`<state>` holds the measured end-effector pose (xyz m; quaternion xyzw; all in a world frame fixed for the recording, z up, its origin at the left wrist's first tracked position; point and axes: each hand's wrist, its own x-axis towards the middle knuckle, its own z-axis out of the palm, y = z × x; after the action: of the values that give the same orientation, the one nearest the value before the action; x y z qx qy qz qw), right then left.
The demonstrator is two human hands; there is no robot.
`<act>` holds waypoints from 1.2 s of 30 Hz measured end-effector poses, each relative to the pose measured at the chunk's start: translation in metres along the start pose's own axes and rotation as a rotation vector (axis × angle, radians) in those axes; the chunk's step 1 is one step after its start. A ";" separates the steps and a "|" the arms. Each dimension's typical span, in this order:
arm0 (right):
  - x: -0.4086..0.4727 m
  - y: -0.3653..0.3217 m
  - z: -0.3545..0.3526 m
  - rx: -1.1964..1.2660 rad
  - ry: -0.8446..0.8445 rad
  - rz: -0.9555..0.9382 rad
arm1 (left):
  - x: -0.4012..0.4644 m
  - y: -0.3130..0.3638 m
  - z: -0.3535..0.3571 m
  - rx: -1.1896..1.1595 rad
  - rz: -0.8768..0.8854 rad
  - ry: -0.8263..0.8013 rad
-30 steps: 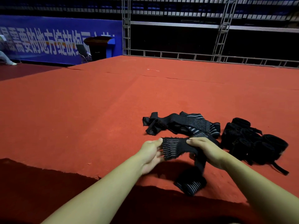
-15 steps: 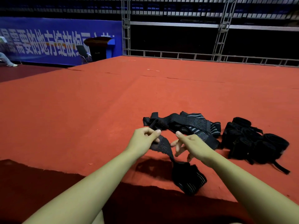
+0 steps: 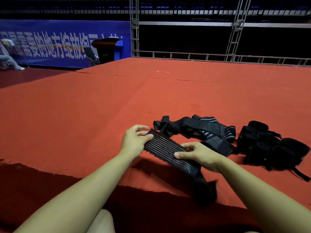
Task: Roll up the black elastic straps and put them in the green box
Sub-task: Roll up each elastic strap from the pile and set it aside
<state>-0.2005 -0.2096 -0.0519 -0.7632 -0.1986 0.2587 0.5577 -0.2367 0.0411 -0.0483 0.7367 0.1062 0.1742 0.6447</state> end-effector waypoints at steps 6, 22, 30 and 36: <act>-0.021 0.012 -0.045 -0.270 0.096 0.103 | 0.022 -0.043 -0.043 0.059 -0.120 0.213; 0.008 0.047 -0.026 -0.925 0.484 0.008 | -0.008 -0.071 0.010 0.980 0.217 0.078; 0.060 0.057 0.008 -0.958 0.321 0.020 | -0.002 -0.088 0.036 1.184 0.020 -0.166; 0.104 0.034 -0.003 -1.061 0.363 0.033 | -0.004 -0.087 0.039 1.200 0.032 -0.153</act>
<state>-0.1159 -0.1607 -0.1020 -0.9746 -0.1904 -0.0033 0.1182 -0.2195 0.0170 -0.1388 0.9837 0.1279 0.0401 0.1198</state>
